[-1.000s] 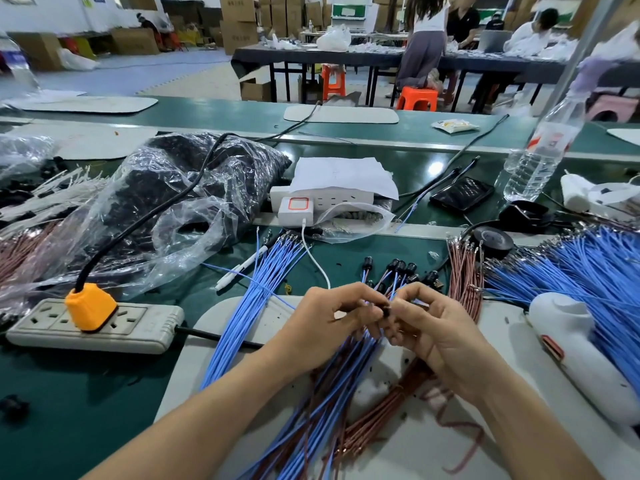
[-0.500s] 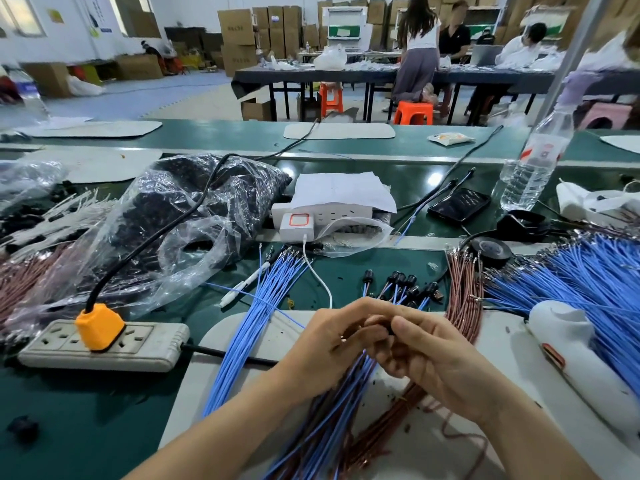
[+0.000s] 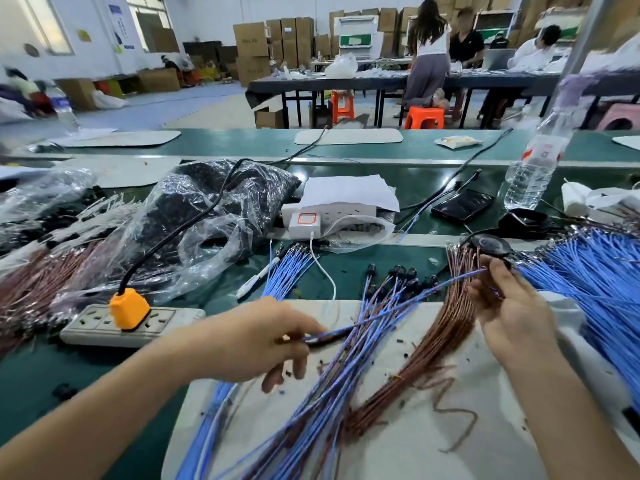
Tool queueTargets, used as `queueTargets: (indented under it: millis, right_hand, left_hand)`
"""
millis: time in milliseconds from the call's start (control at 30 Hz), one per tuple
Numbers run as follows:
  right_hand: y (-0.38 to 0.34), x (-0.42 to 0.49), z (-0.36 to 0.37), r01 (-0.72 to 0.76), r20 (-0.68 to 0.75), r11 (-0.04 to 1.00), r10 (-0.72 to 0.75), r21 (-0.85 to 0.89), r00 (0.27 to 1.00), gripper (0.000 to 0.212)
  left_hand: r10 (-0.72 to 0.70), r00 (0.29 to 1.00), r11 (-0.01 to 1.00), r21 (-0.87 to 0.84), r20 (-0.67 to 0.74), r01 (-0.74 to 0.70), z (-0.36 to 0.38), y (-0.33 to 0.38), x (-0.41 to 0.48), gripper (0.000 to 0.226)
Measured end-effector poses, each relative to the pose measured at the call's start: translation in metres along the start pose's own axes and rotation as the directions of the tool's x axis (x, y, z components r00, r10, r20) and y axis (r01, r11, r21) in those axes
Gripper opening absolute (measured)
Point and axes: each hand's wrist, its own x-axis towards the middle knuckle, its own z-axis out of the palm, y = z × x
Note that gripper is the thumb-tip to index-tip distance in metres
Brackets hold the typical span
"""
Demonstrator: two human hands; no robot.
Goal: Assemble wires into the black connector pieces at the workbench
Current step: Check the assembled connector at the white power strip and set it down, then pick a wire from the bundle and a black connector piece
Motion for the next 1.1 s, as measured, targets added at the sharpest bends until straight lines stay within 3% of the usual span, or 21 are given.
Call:
queueTargets:
  millis: [67,100,133,200,267,300,400,467,600,667,733,800,833,900,967,1033,1100]
  right_hand:
    - [0.005,0.000,0.002,0.035,-0.009,0.997,-0.035,-0.075,0.999,0.011]
    - [0.009,-0.002,0.003,0.065,0.010,0.991,-0.064,-0.118,0.998,0.013]
    - [0.013,-0.004,0.005,0.098,0.047,0.982,-0.091,-0.162,0.995,0.015]
    - [0.022,-0.010,0.008,0.142,0.133,0.952,-0.109,-0.270,0.985,0.018]
    - [0.030,-0.014,0.009,0.173,0.183,0.902,-0.107,-0.397,0.977,0.028]
    - [0.033,-0.015,0.009,0.185,0.197,0.873,-0.104,-0.452,0.975,0.037]
    - [0.039,-0.018,0.008,0.232,0.238,0.744,-0.101,-0.626,0.966,0.059]
    - [0.042,-0.018,0.006,0.241,0.251,0.689,-0.088,-0.684,0.964,0.063]
    - [0.044,-0.021,0.009,0.284,0.270,0.626,-0.120,-0.726,0.955,0.055]
    - [0.043,-0.023,0.011,0.339,0.286,0.536,-0.183,-0.773,0.941,0.048]
    - [0.039,-0.029,0.016,0.452,0.334,0.412,-0.329,-0.791,0.884,0.033]
    - [0.033,-0.045,0.028,0.534,0.372,0.443,-0.403,-0.720,0.836,0.009]
    - [0.034,-0.056,0.037,0.535,0.418,0.505,-0.335,-0.677,0.845,0.003]
    - [0.048,-0.080,0.063,0.373,0.518,0.656,0.032,-0.656,0.855,0.023]
    - [0.072,-0.096,0.094,0.131,0.518,0.713,0.357,-0.688,0.778,0.034]
    - [0.095,-0.106,0.118,-0.015,0.514,0.775,0.433,-0.632,0.741,0.030]
    - [0.111,-0.108,0.131,-0.022,0.521,0.822,0.381,-0.569,0.764,0.029]
  left_hand:
    - [-0.013,0.980,0.998,0.063,0.200,0.000,-0.006,0.003,-0.023,0.024]
    - [-0.033,0.974,0.995,0.102,0.226,0.010,-0.009,0.002,-0.030,0.023]
    - [-0.051,0.982,0.987,0.162,0.180,0.022,-0.012,-0.001,-0.031,0.021]
    - [-0.078,0.994,0.957,0.275,-0.073,0.095,-0.018,-0.016,-0.019,0.016]
    - [-0.142,0.933,0.932,0.274,-0.331,0.239,-0.020,-0.035,0.001,0.012]
    - [-0.185,0.901,0.912,0.272,-0.392,0.306,-0.018,-0.044,0.011,0.012]
    - [-0.258,0.873,0.860,0.313,-0.415,0.403,-0.009,-0.062,0.031,0.020]
    - [-0.273,0.858,0.859,0.291,-0.435,0.421,-0.009,-0.065,0.034,0.017]
    - [-0.320,0.810,0.864,0.199,-0.491,0.462,-0.012,-0.065,0.031,0.021]
    - [-0.334,0.797,0.870,0.160,-0.504,0.466,-0.012,-0.062,0.028,0.021]
    - [-0.326,0.771,0.897,0.078,-0.547,0.434,-0.012,-0.059,0.021,0.018]
    - [-0.281,0.723,0.925,0.023,-0.631,0.380,-0.011,-0.055,0.013,0.015]
    - [-0.253,0.700,0.937,0.011,-0.668,0.349,-0.009,-0.054,0.009,0.013]
    - [-0.199,0.666,0.961,-0.010,-0.719,0.276,-0.002,-0.050,0.002,0.011]
    - [-0.139,0.637,0.979,-0.008,-0.758,0.203,0.006,-0.046,-0.002,0.011]
    - [-0.089,0.624,0.989,0.004,-0.776,0.146,0.015,-0.045,-0.003,0.012]
    - [-0.096,0.626,0.995,-0.052,-0.774,0.088,0.026,-0.049,-0.005,0.015]
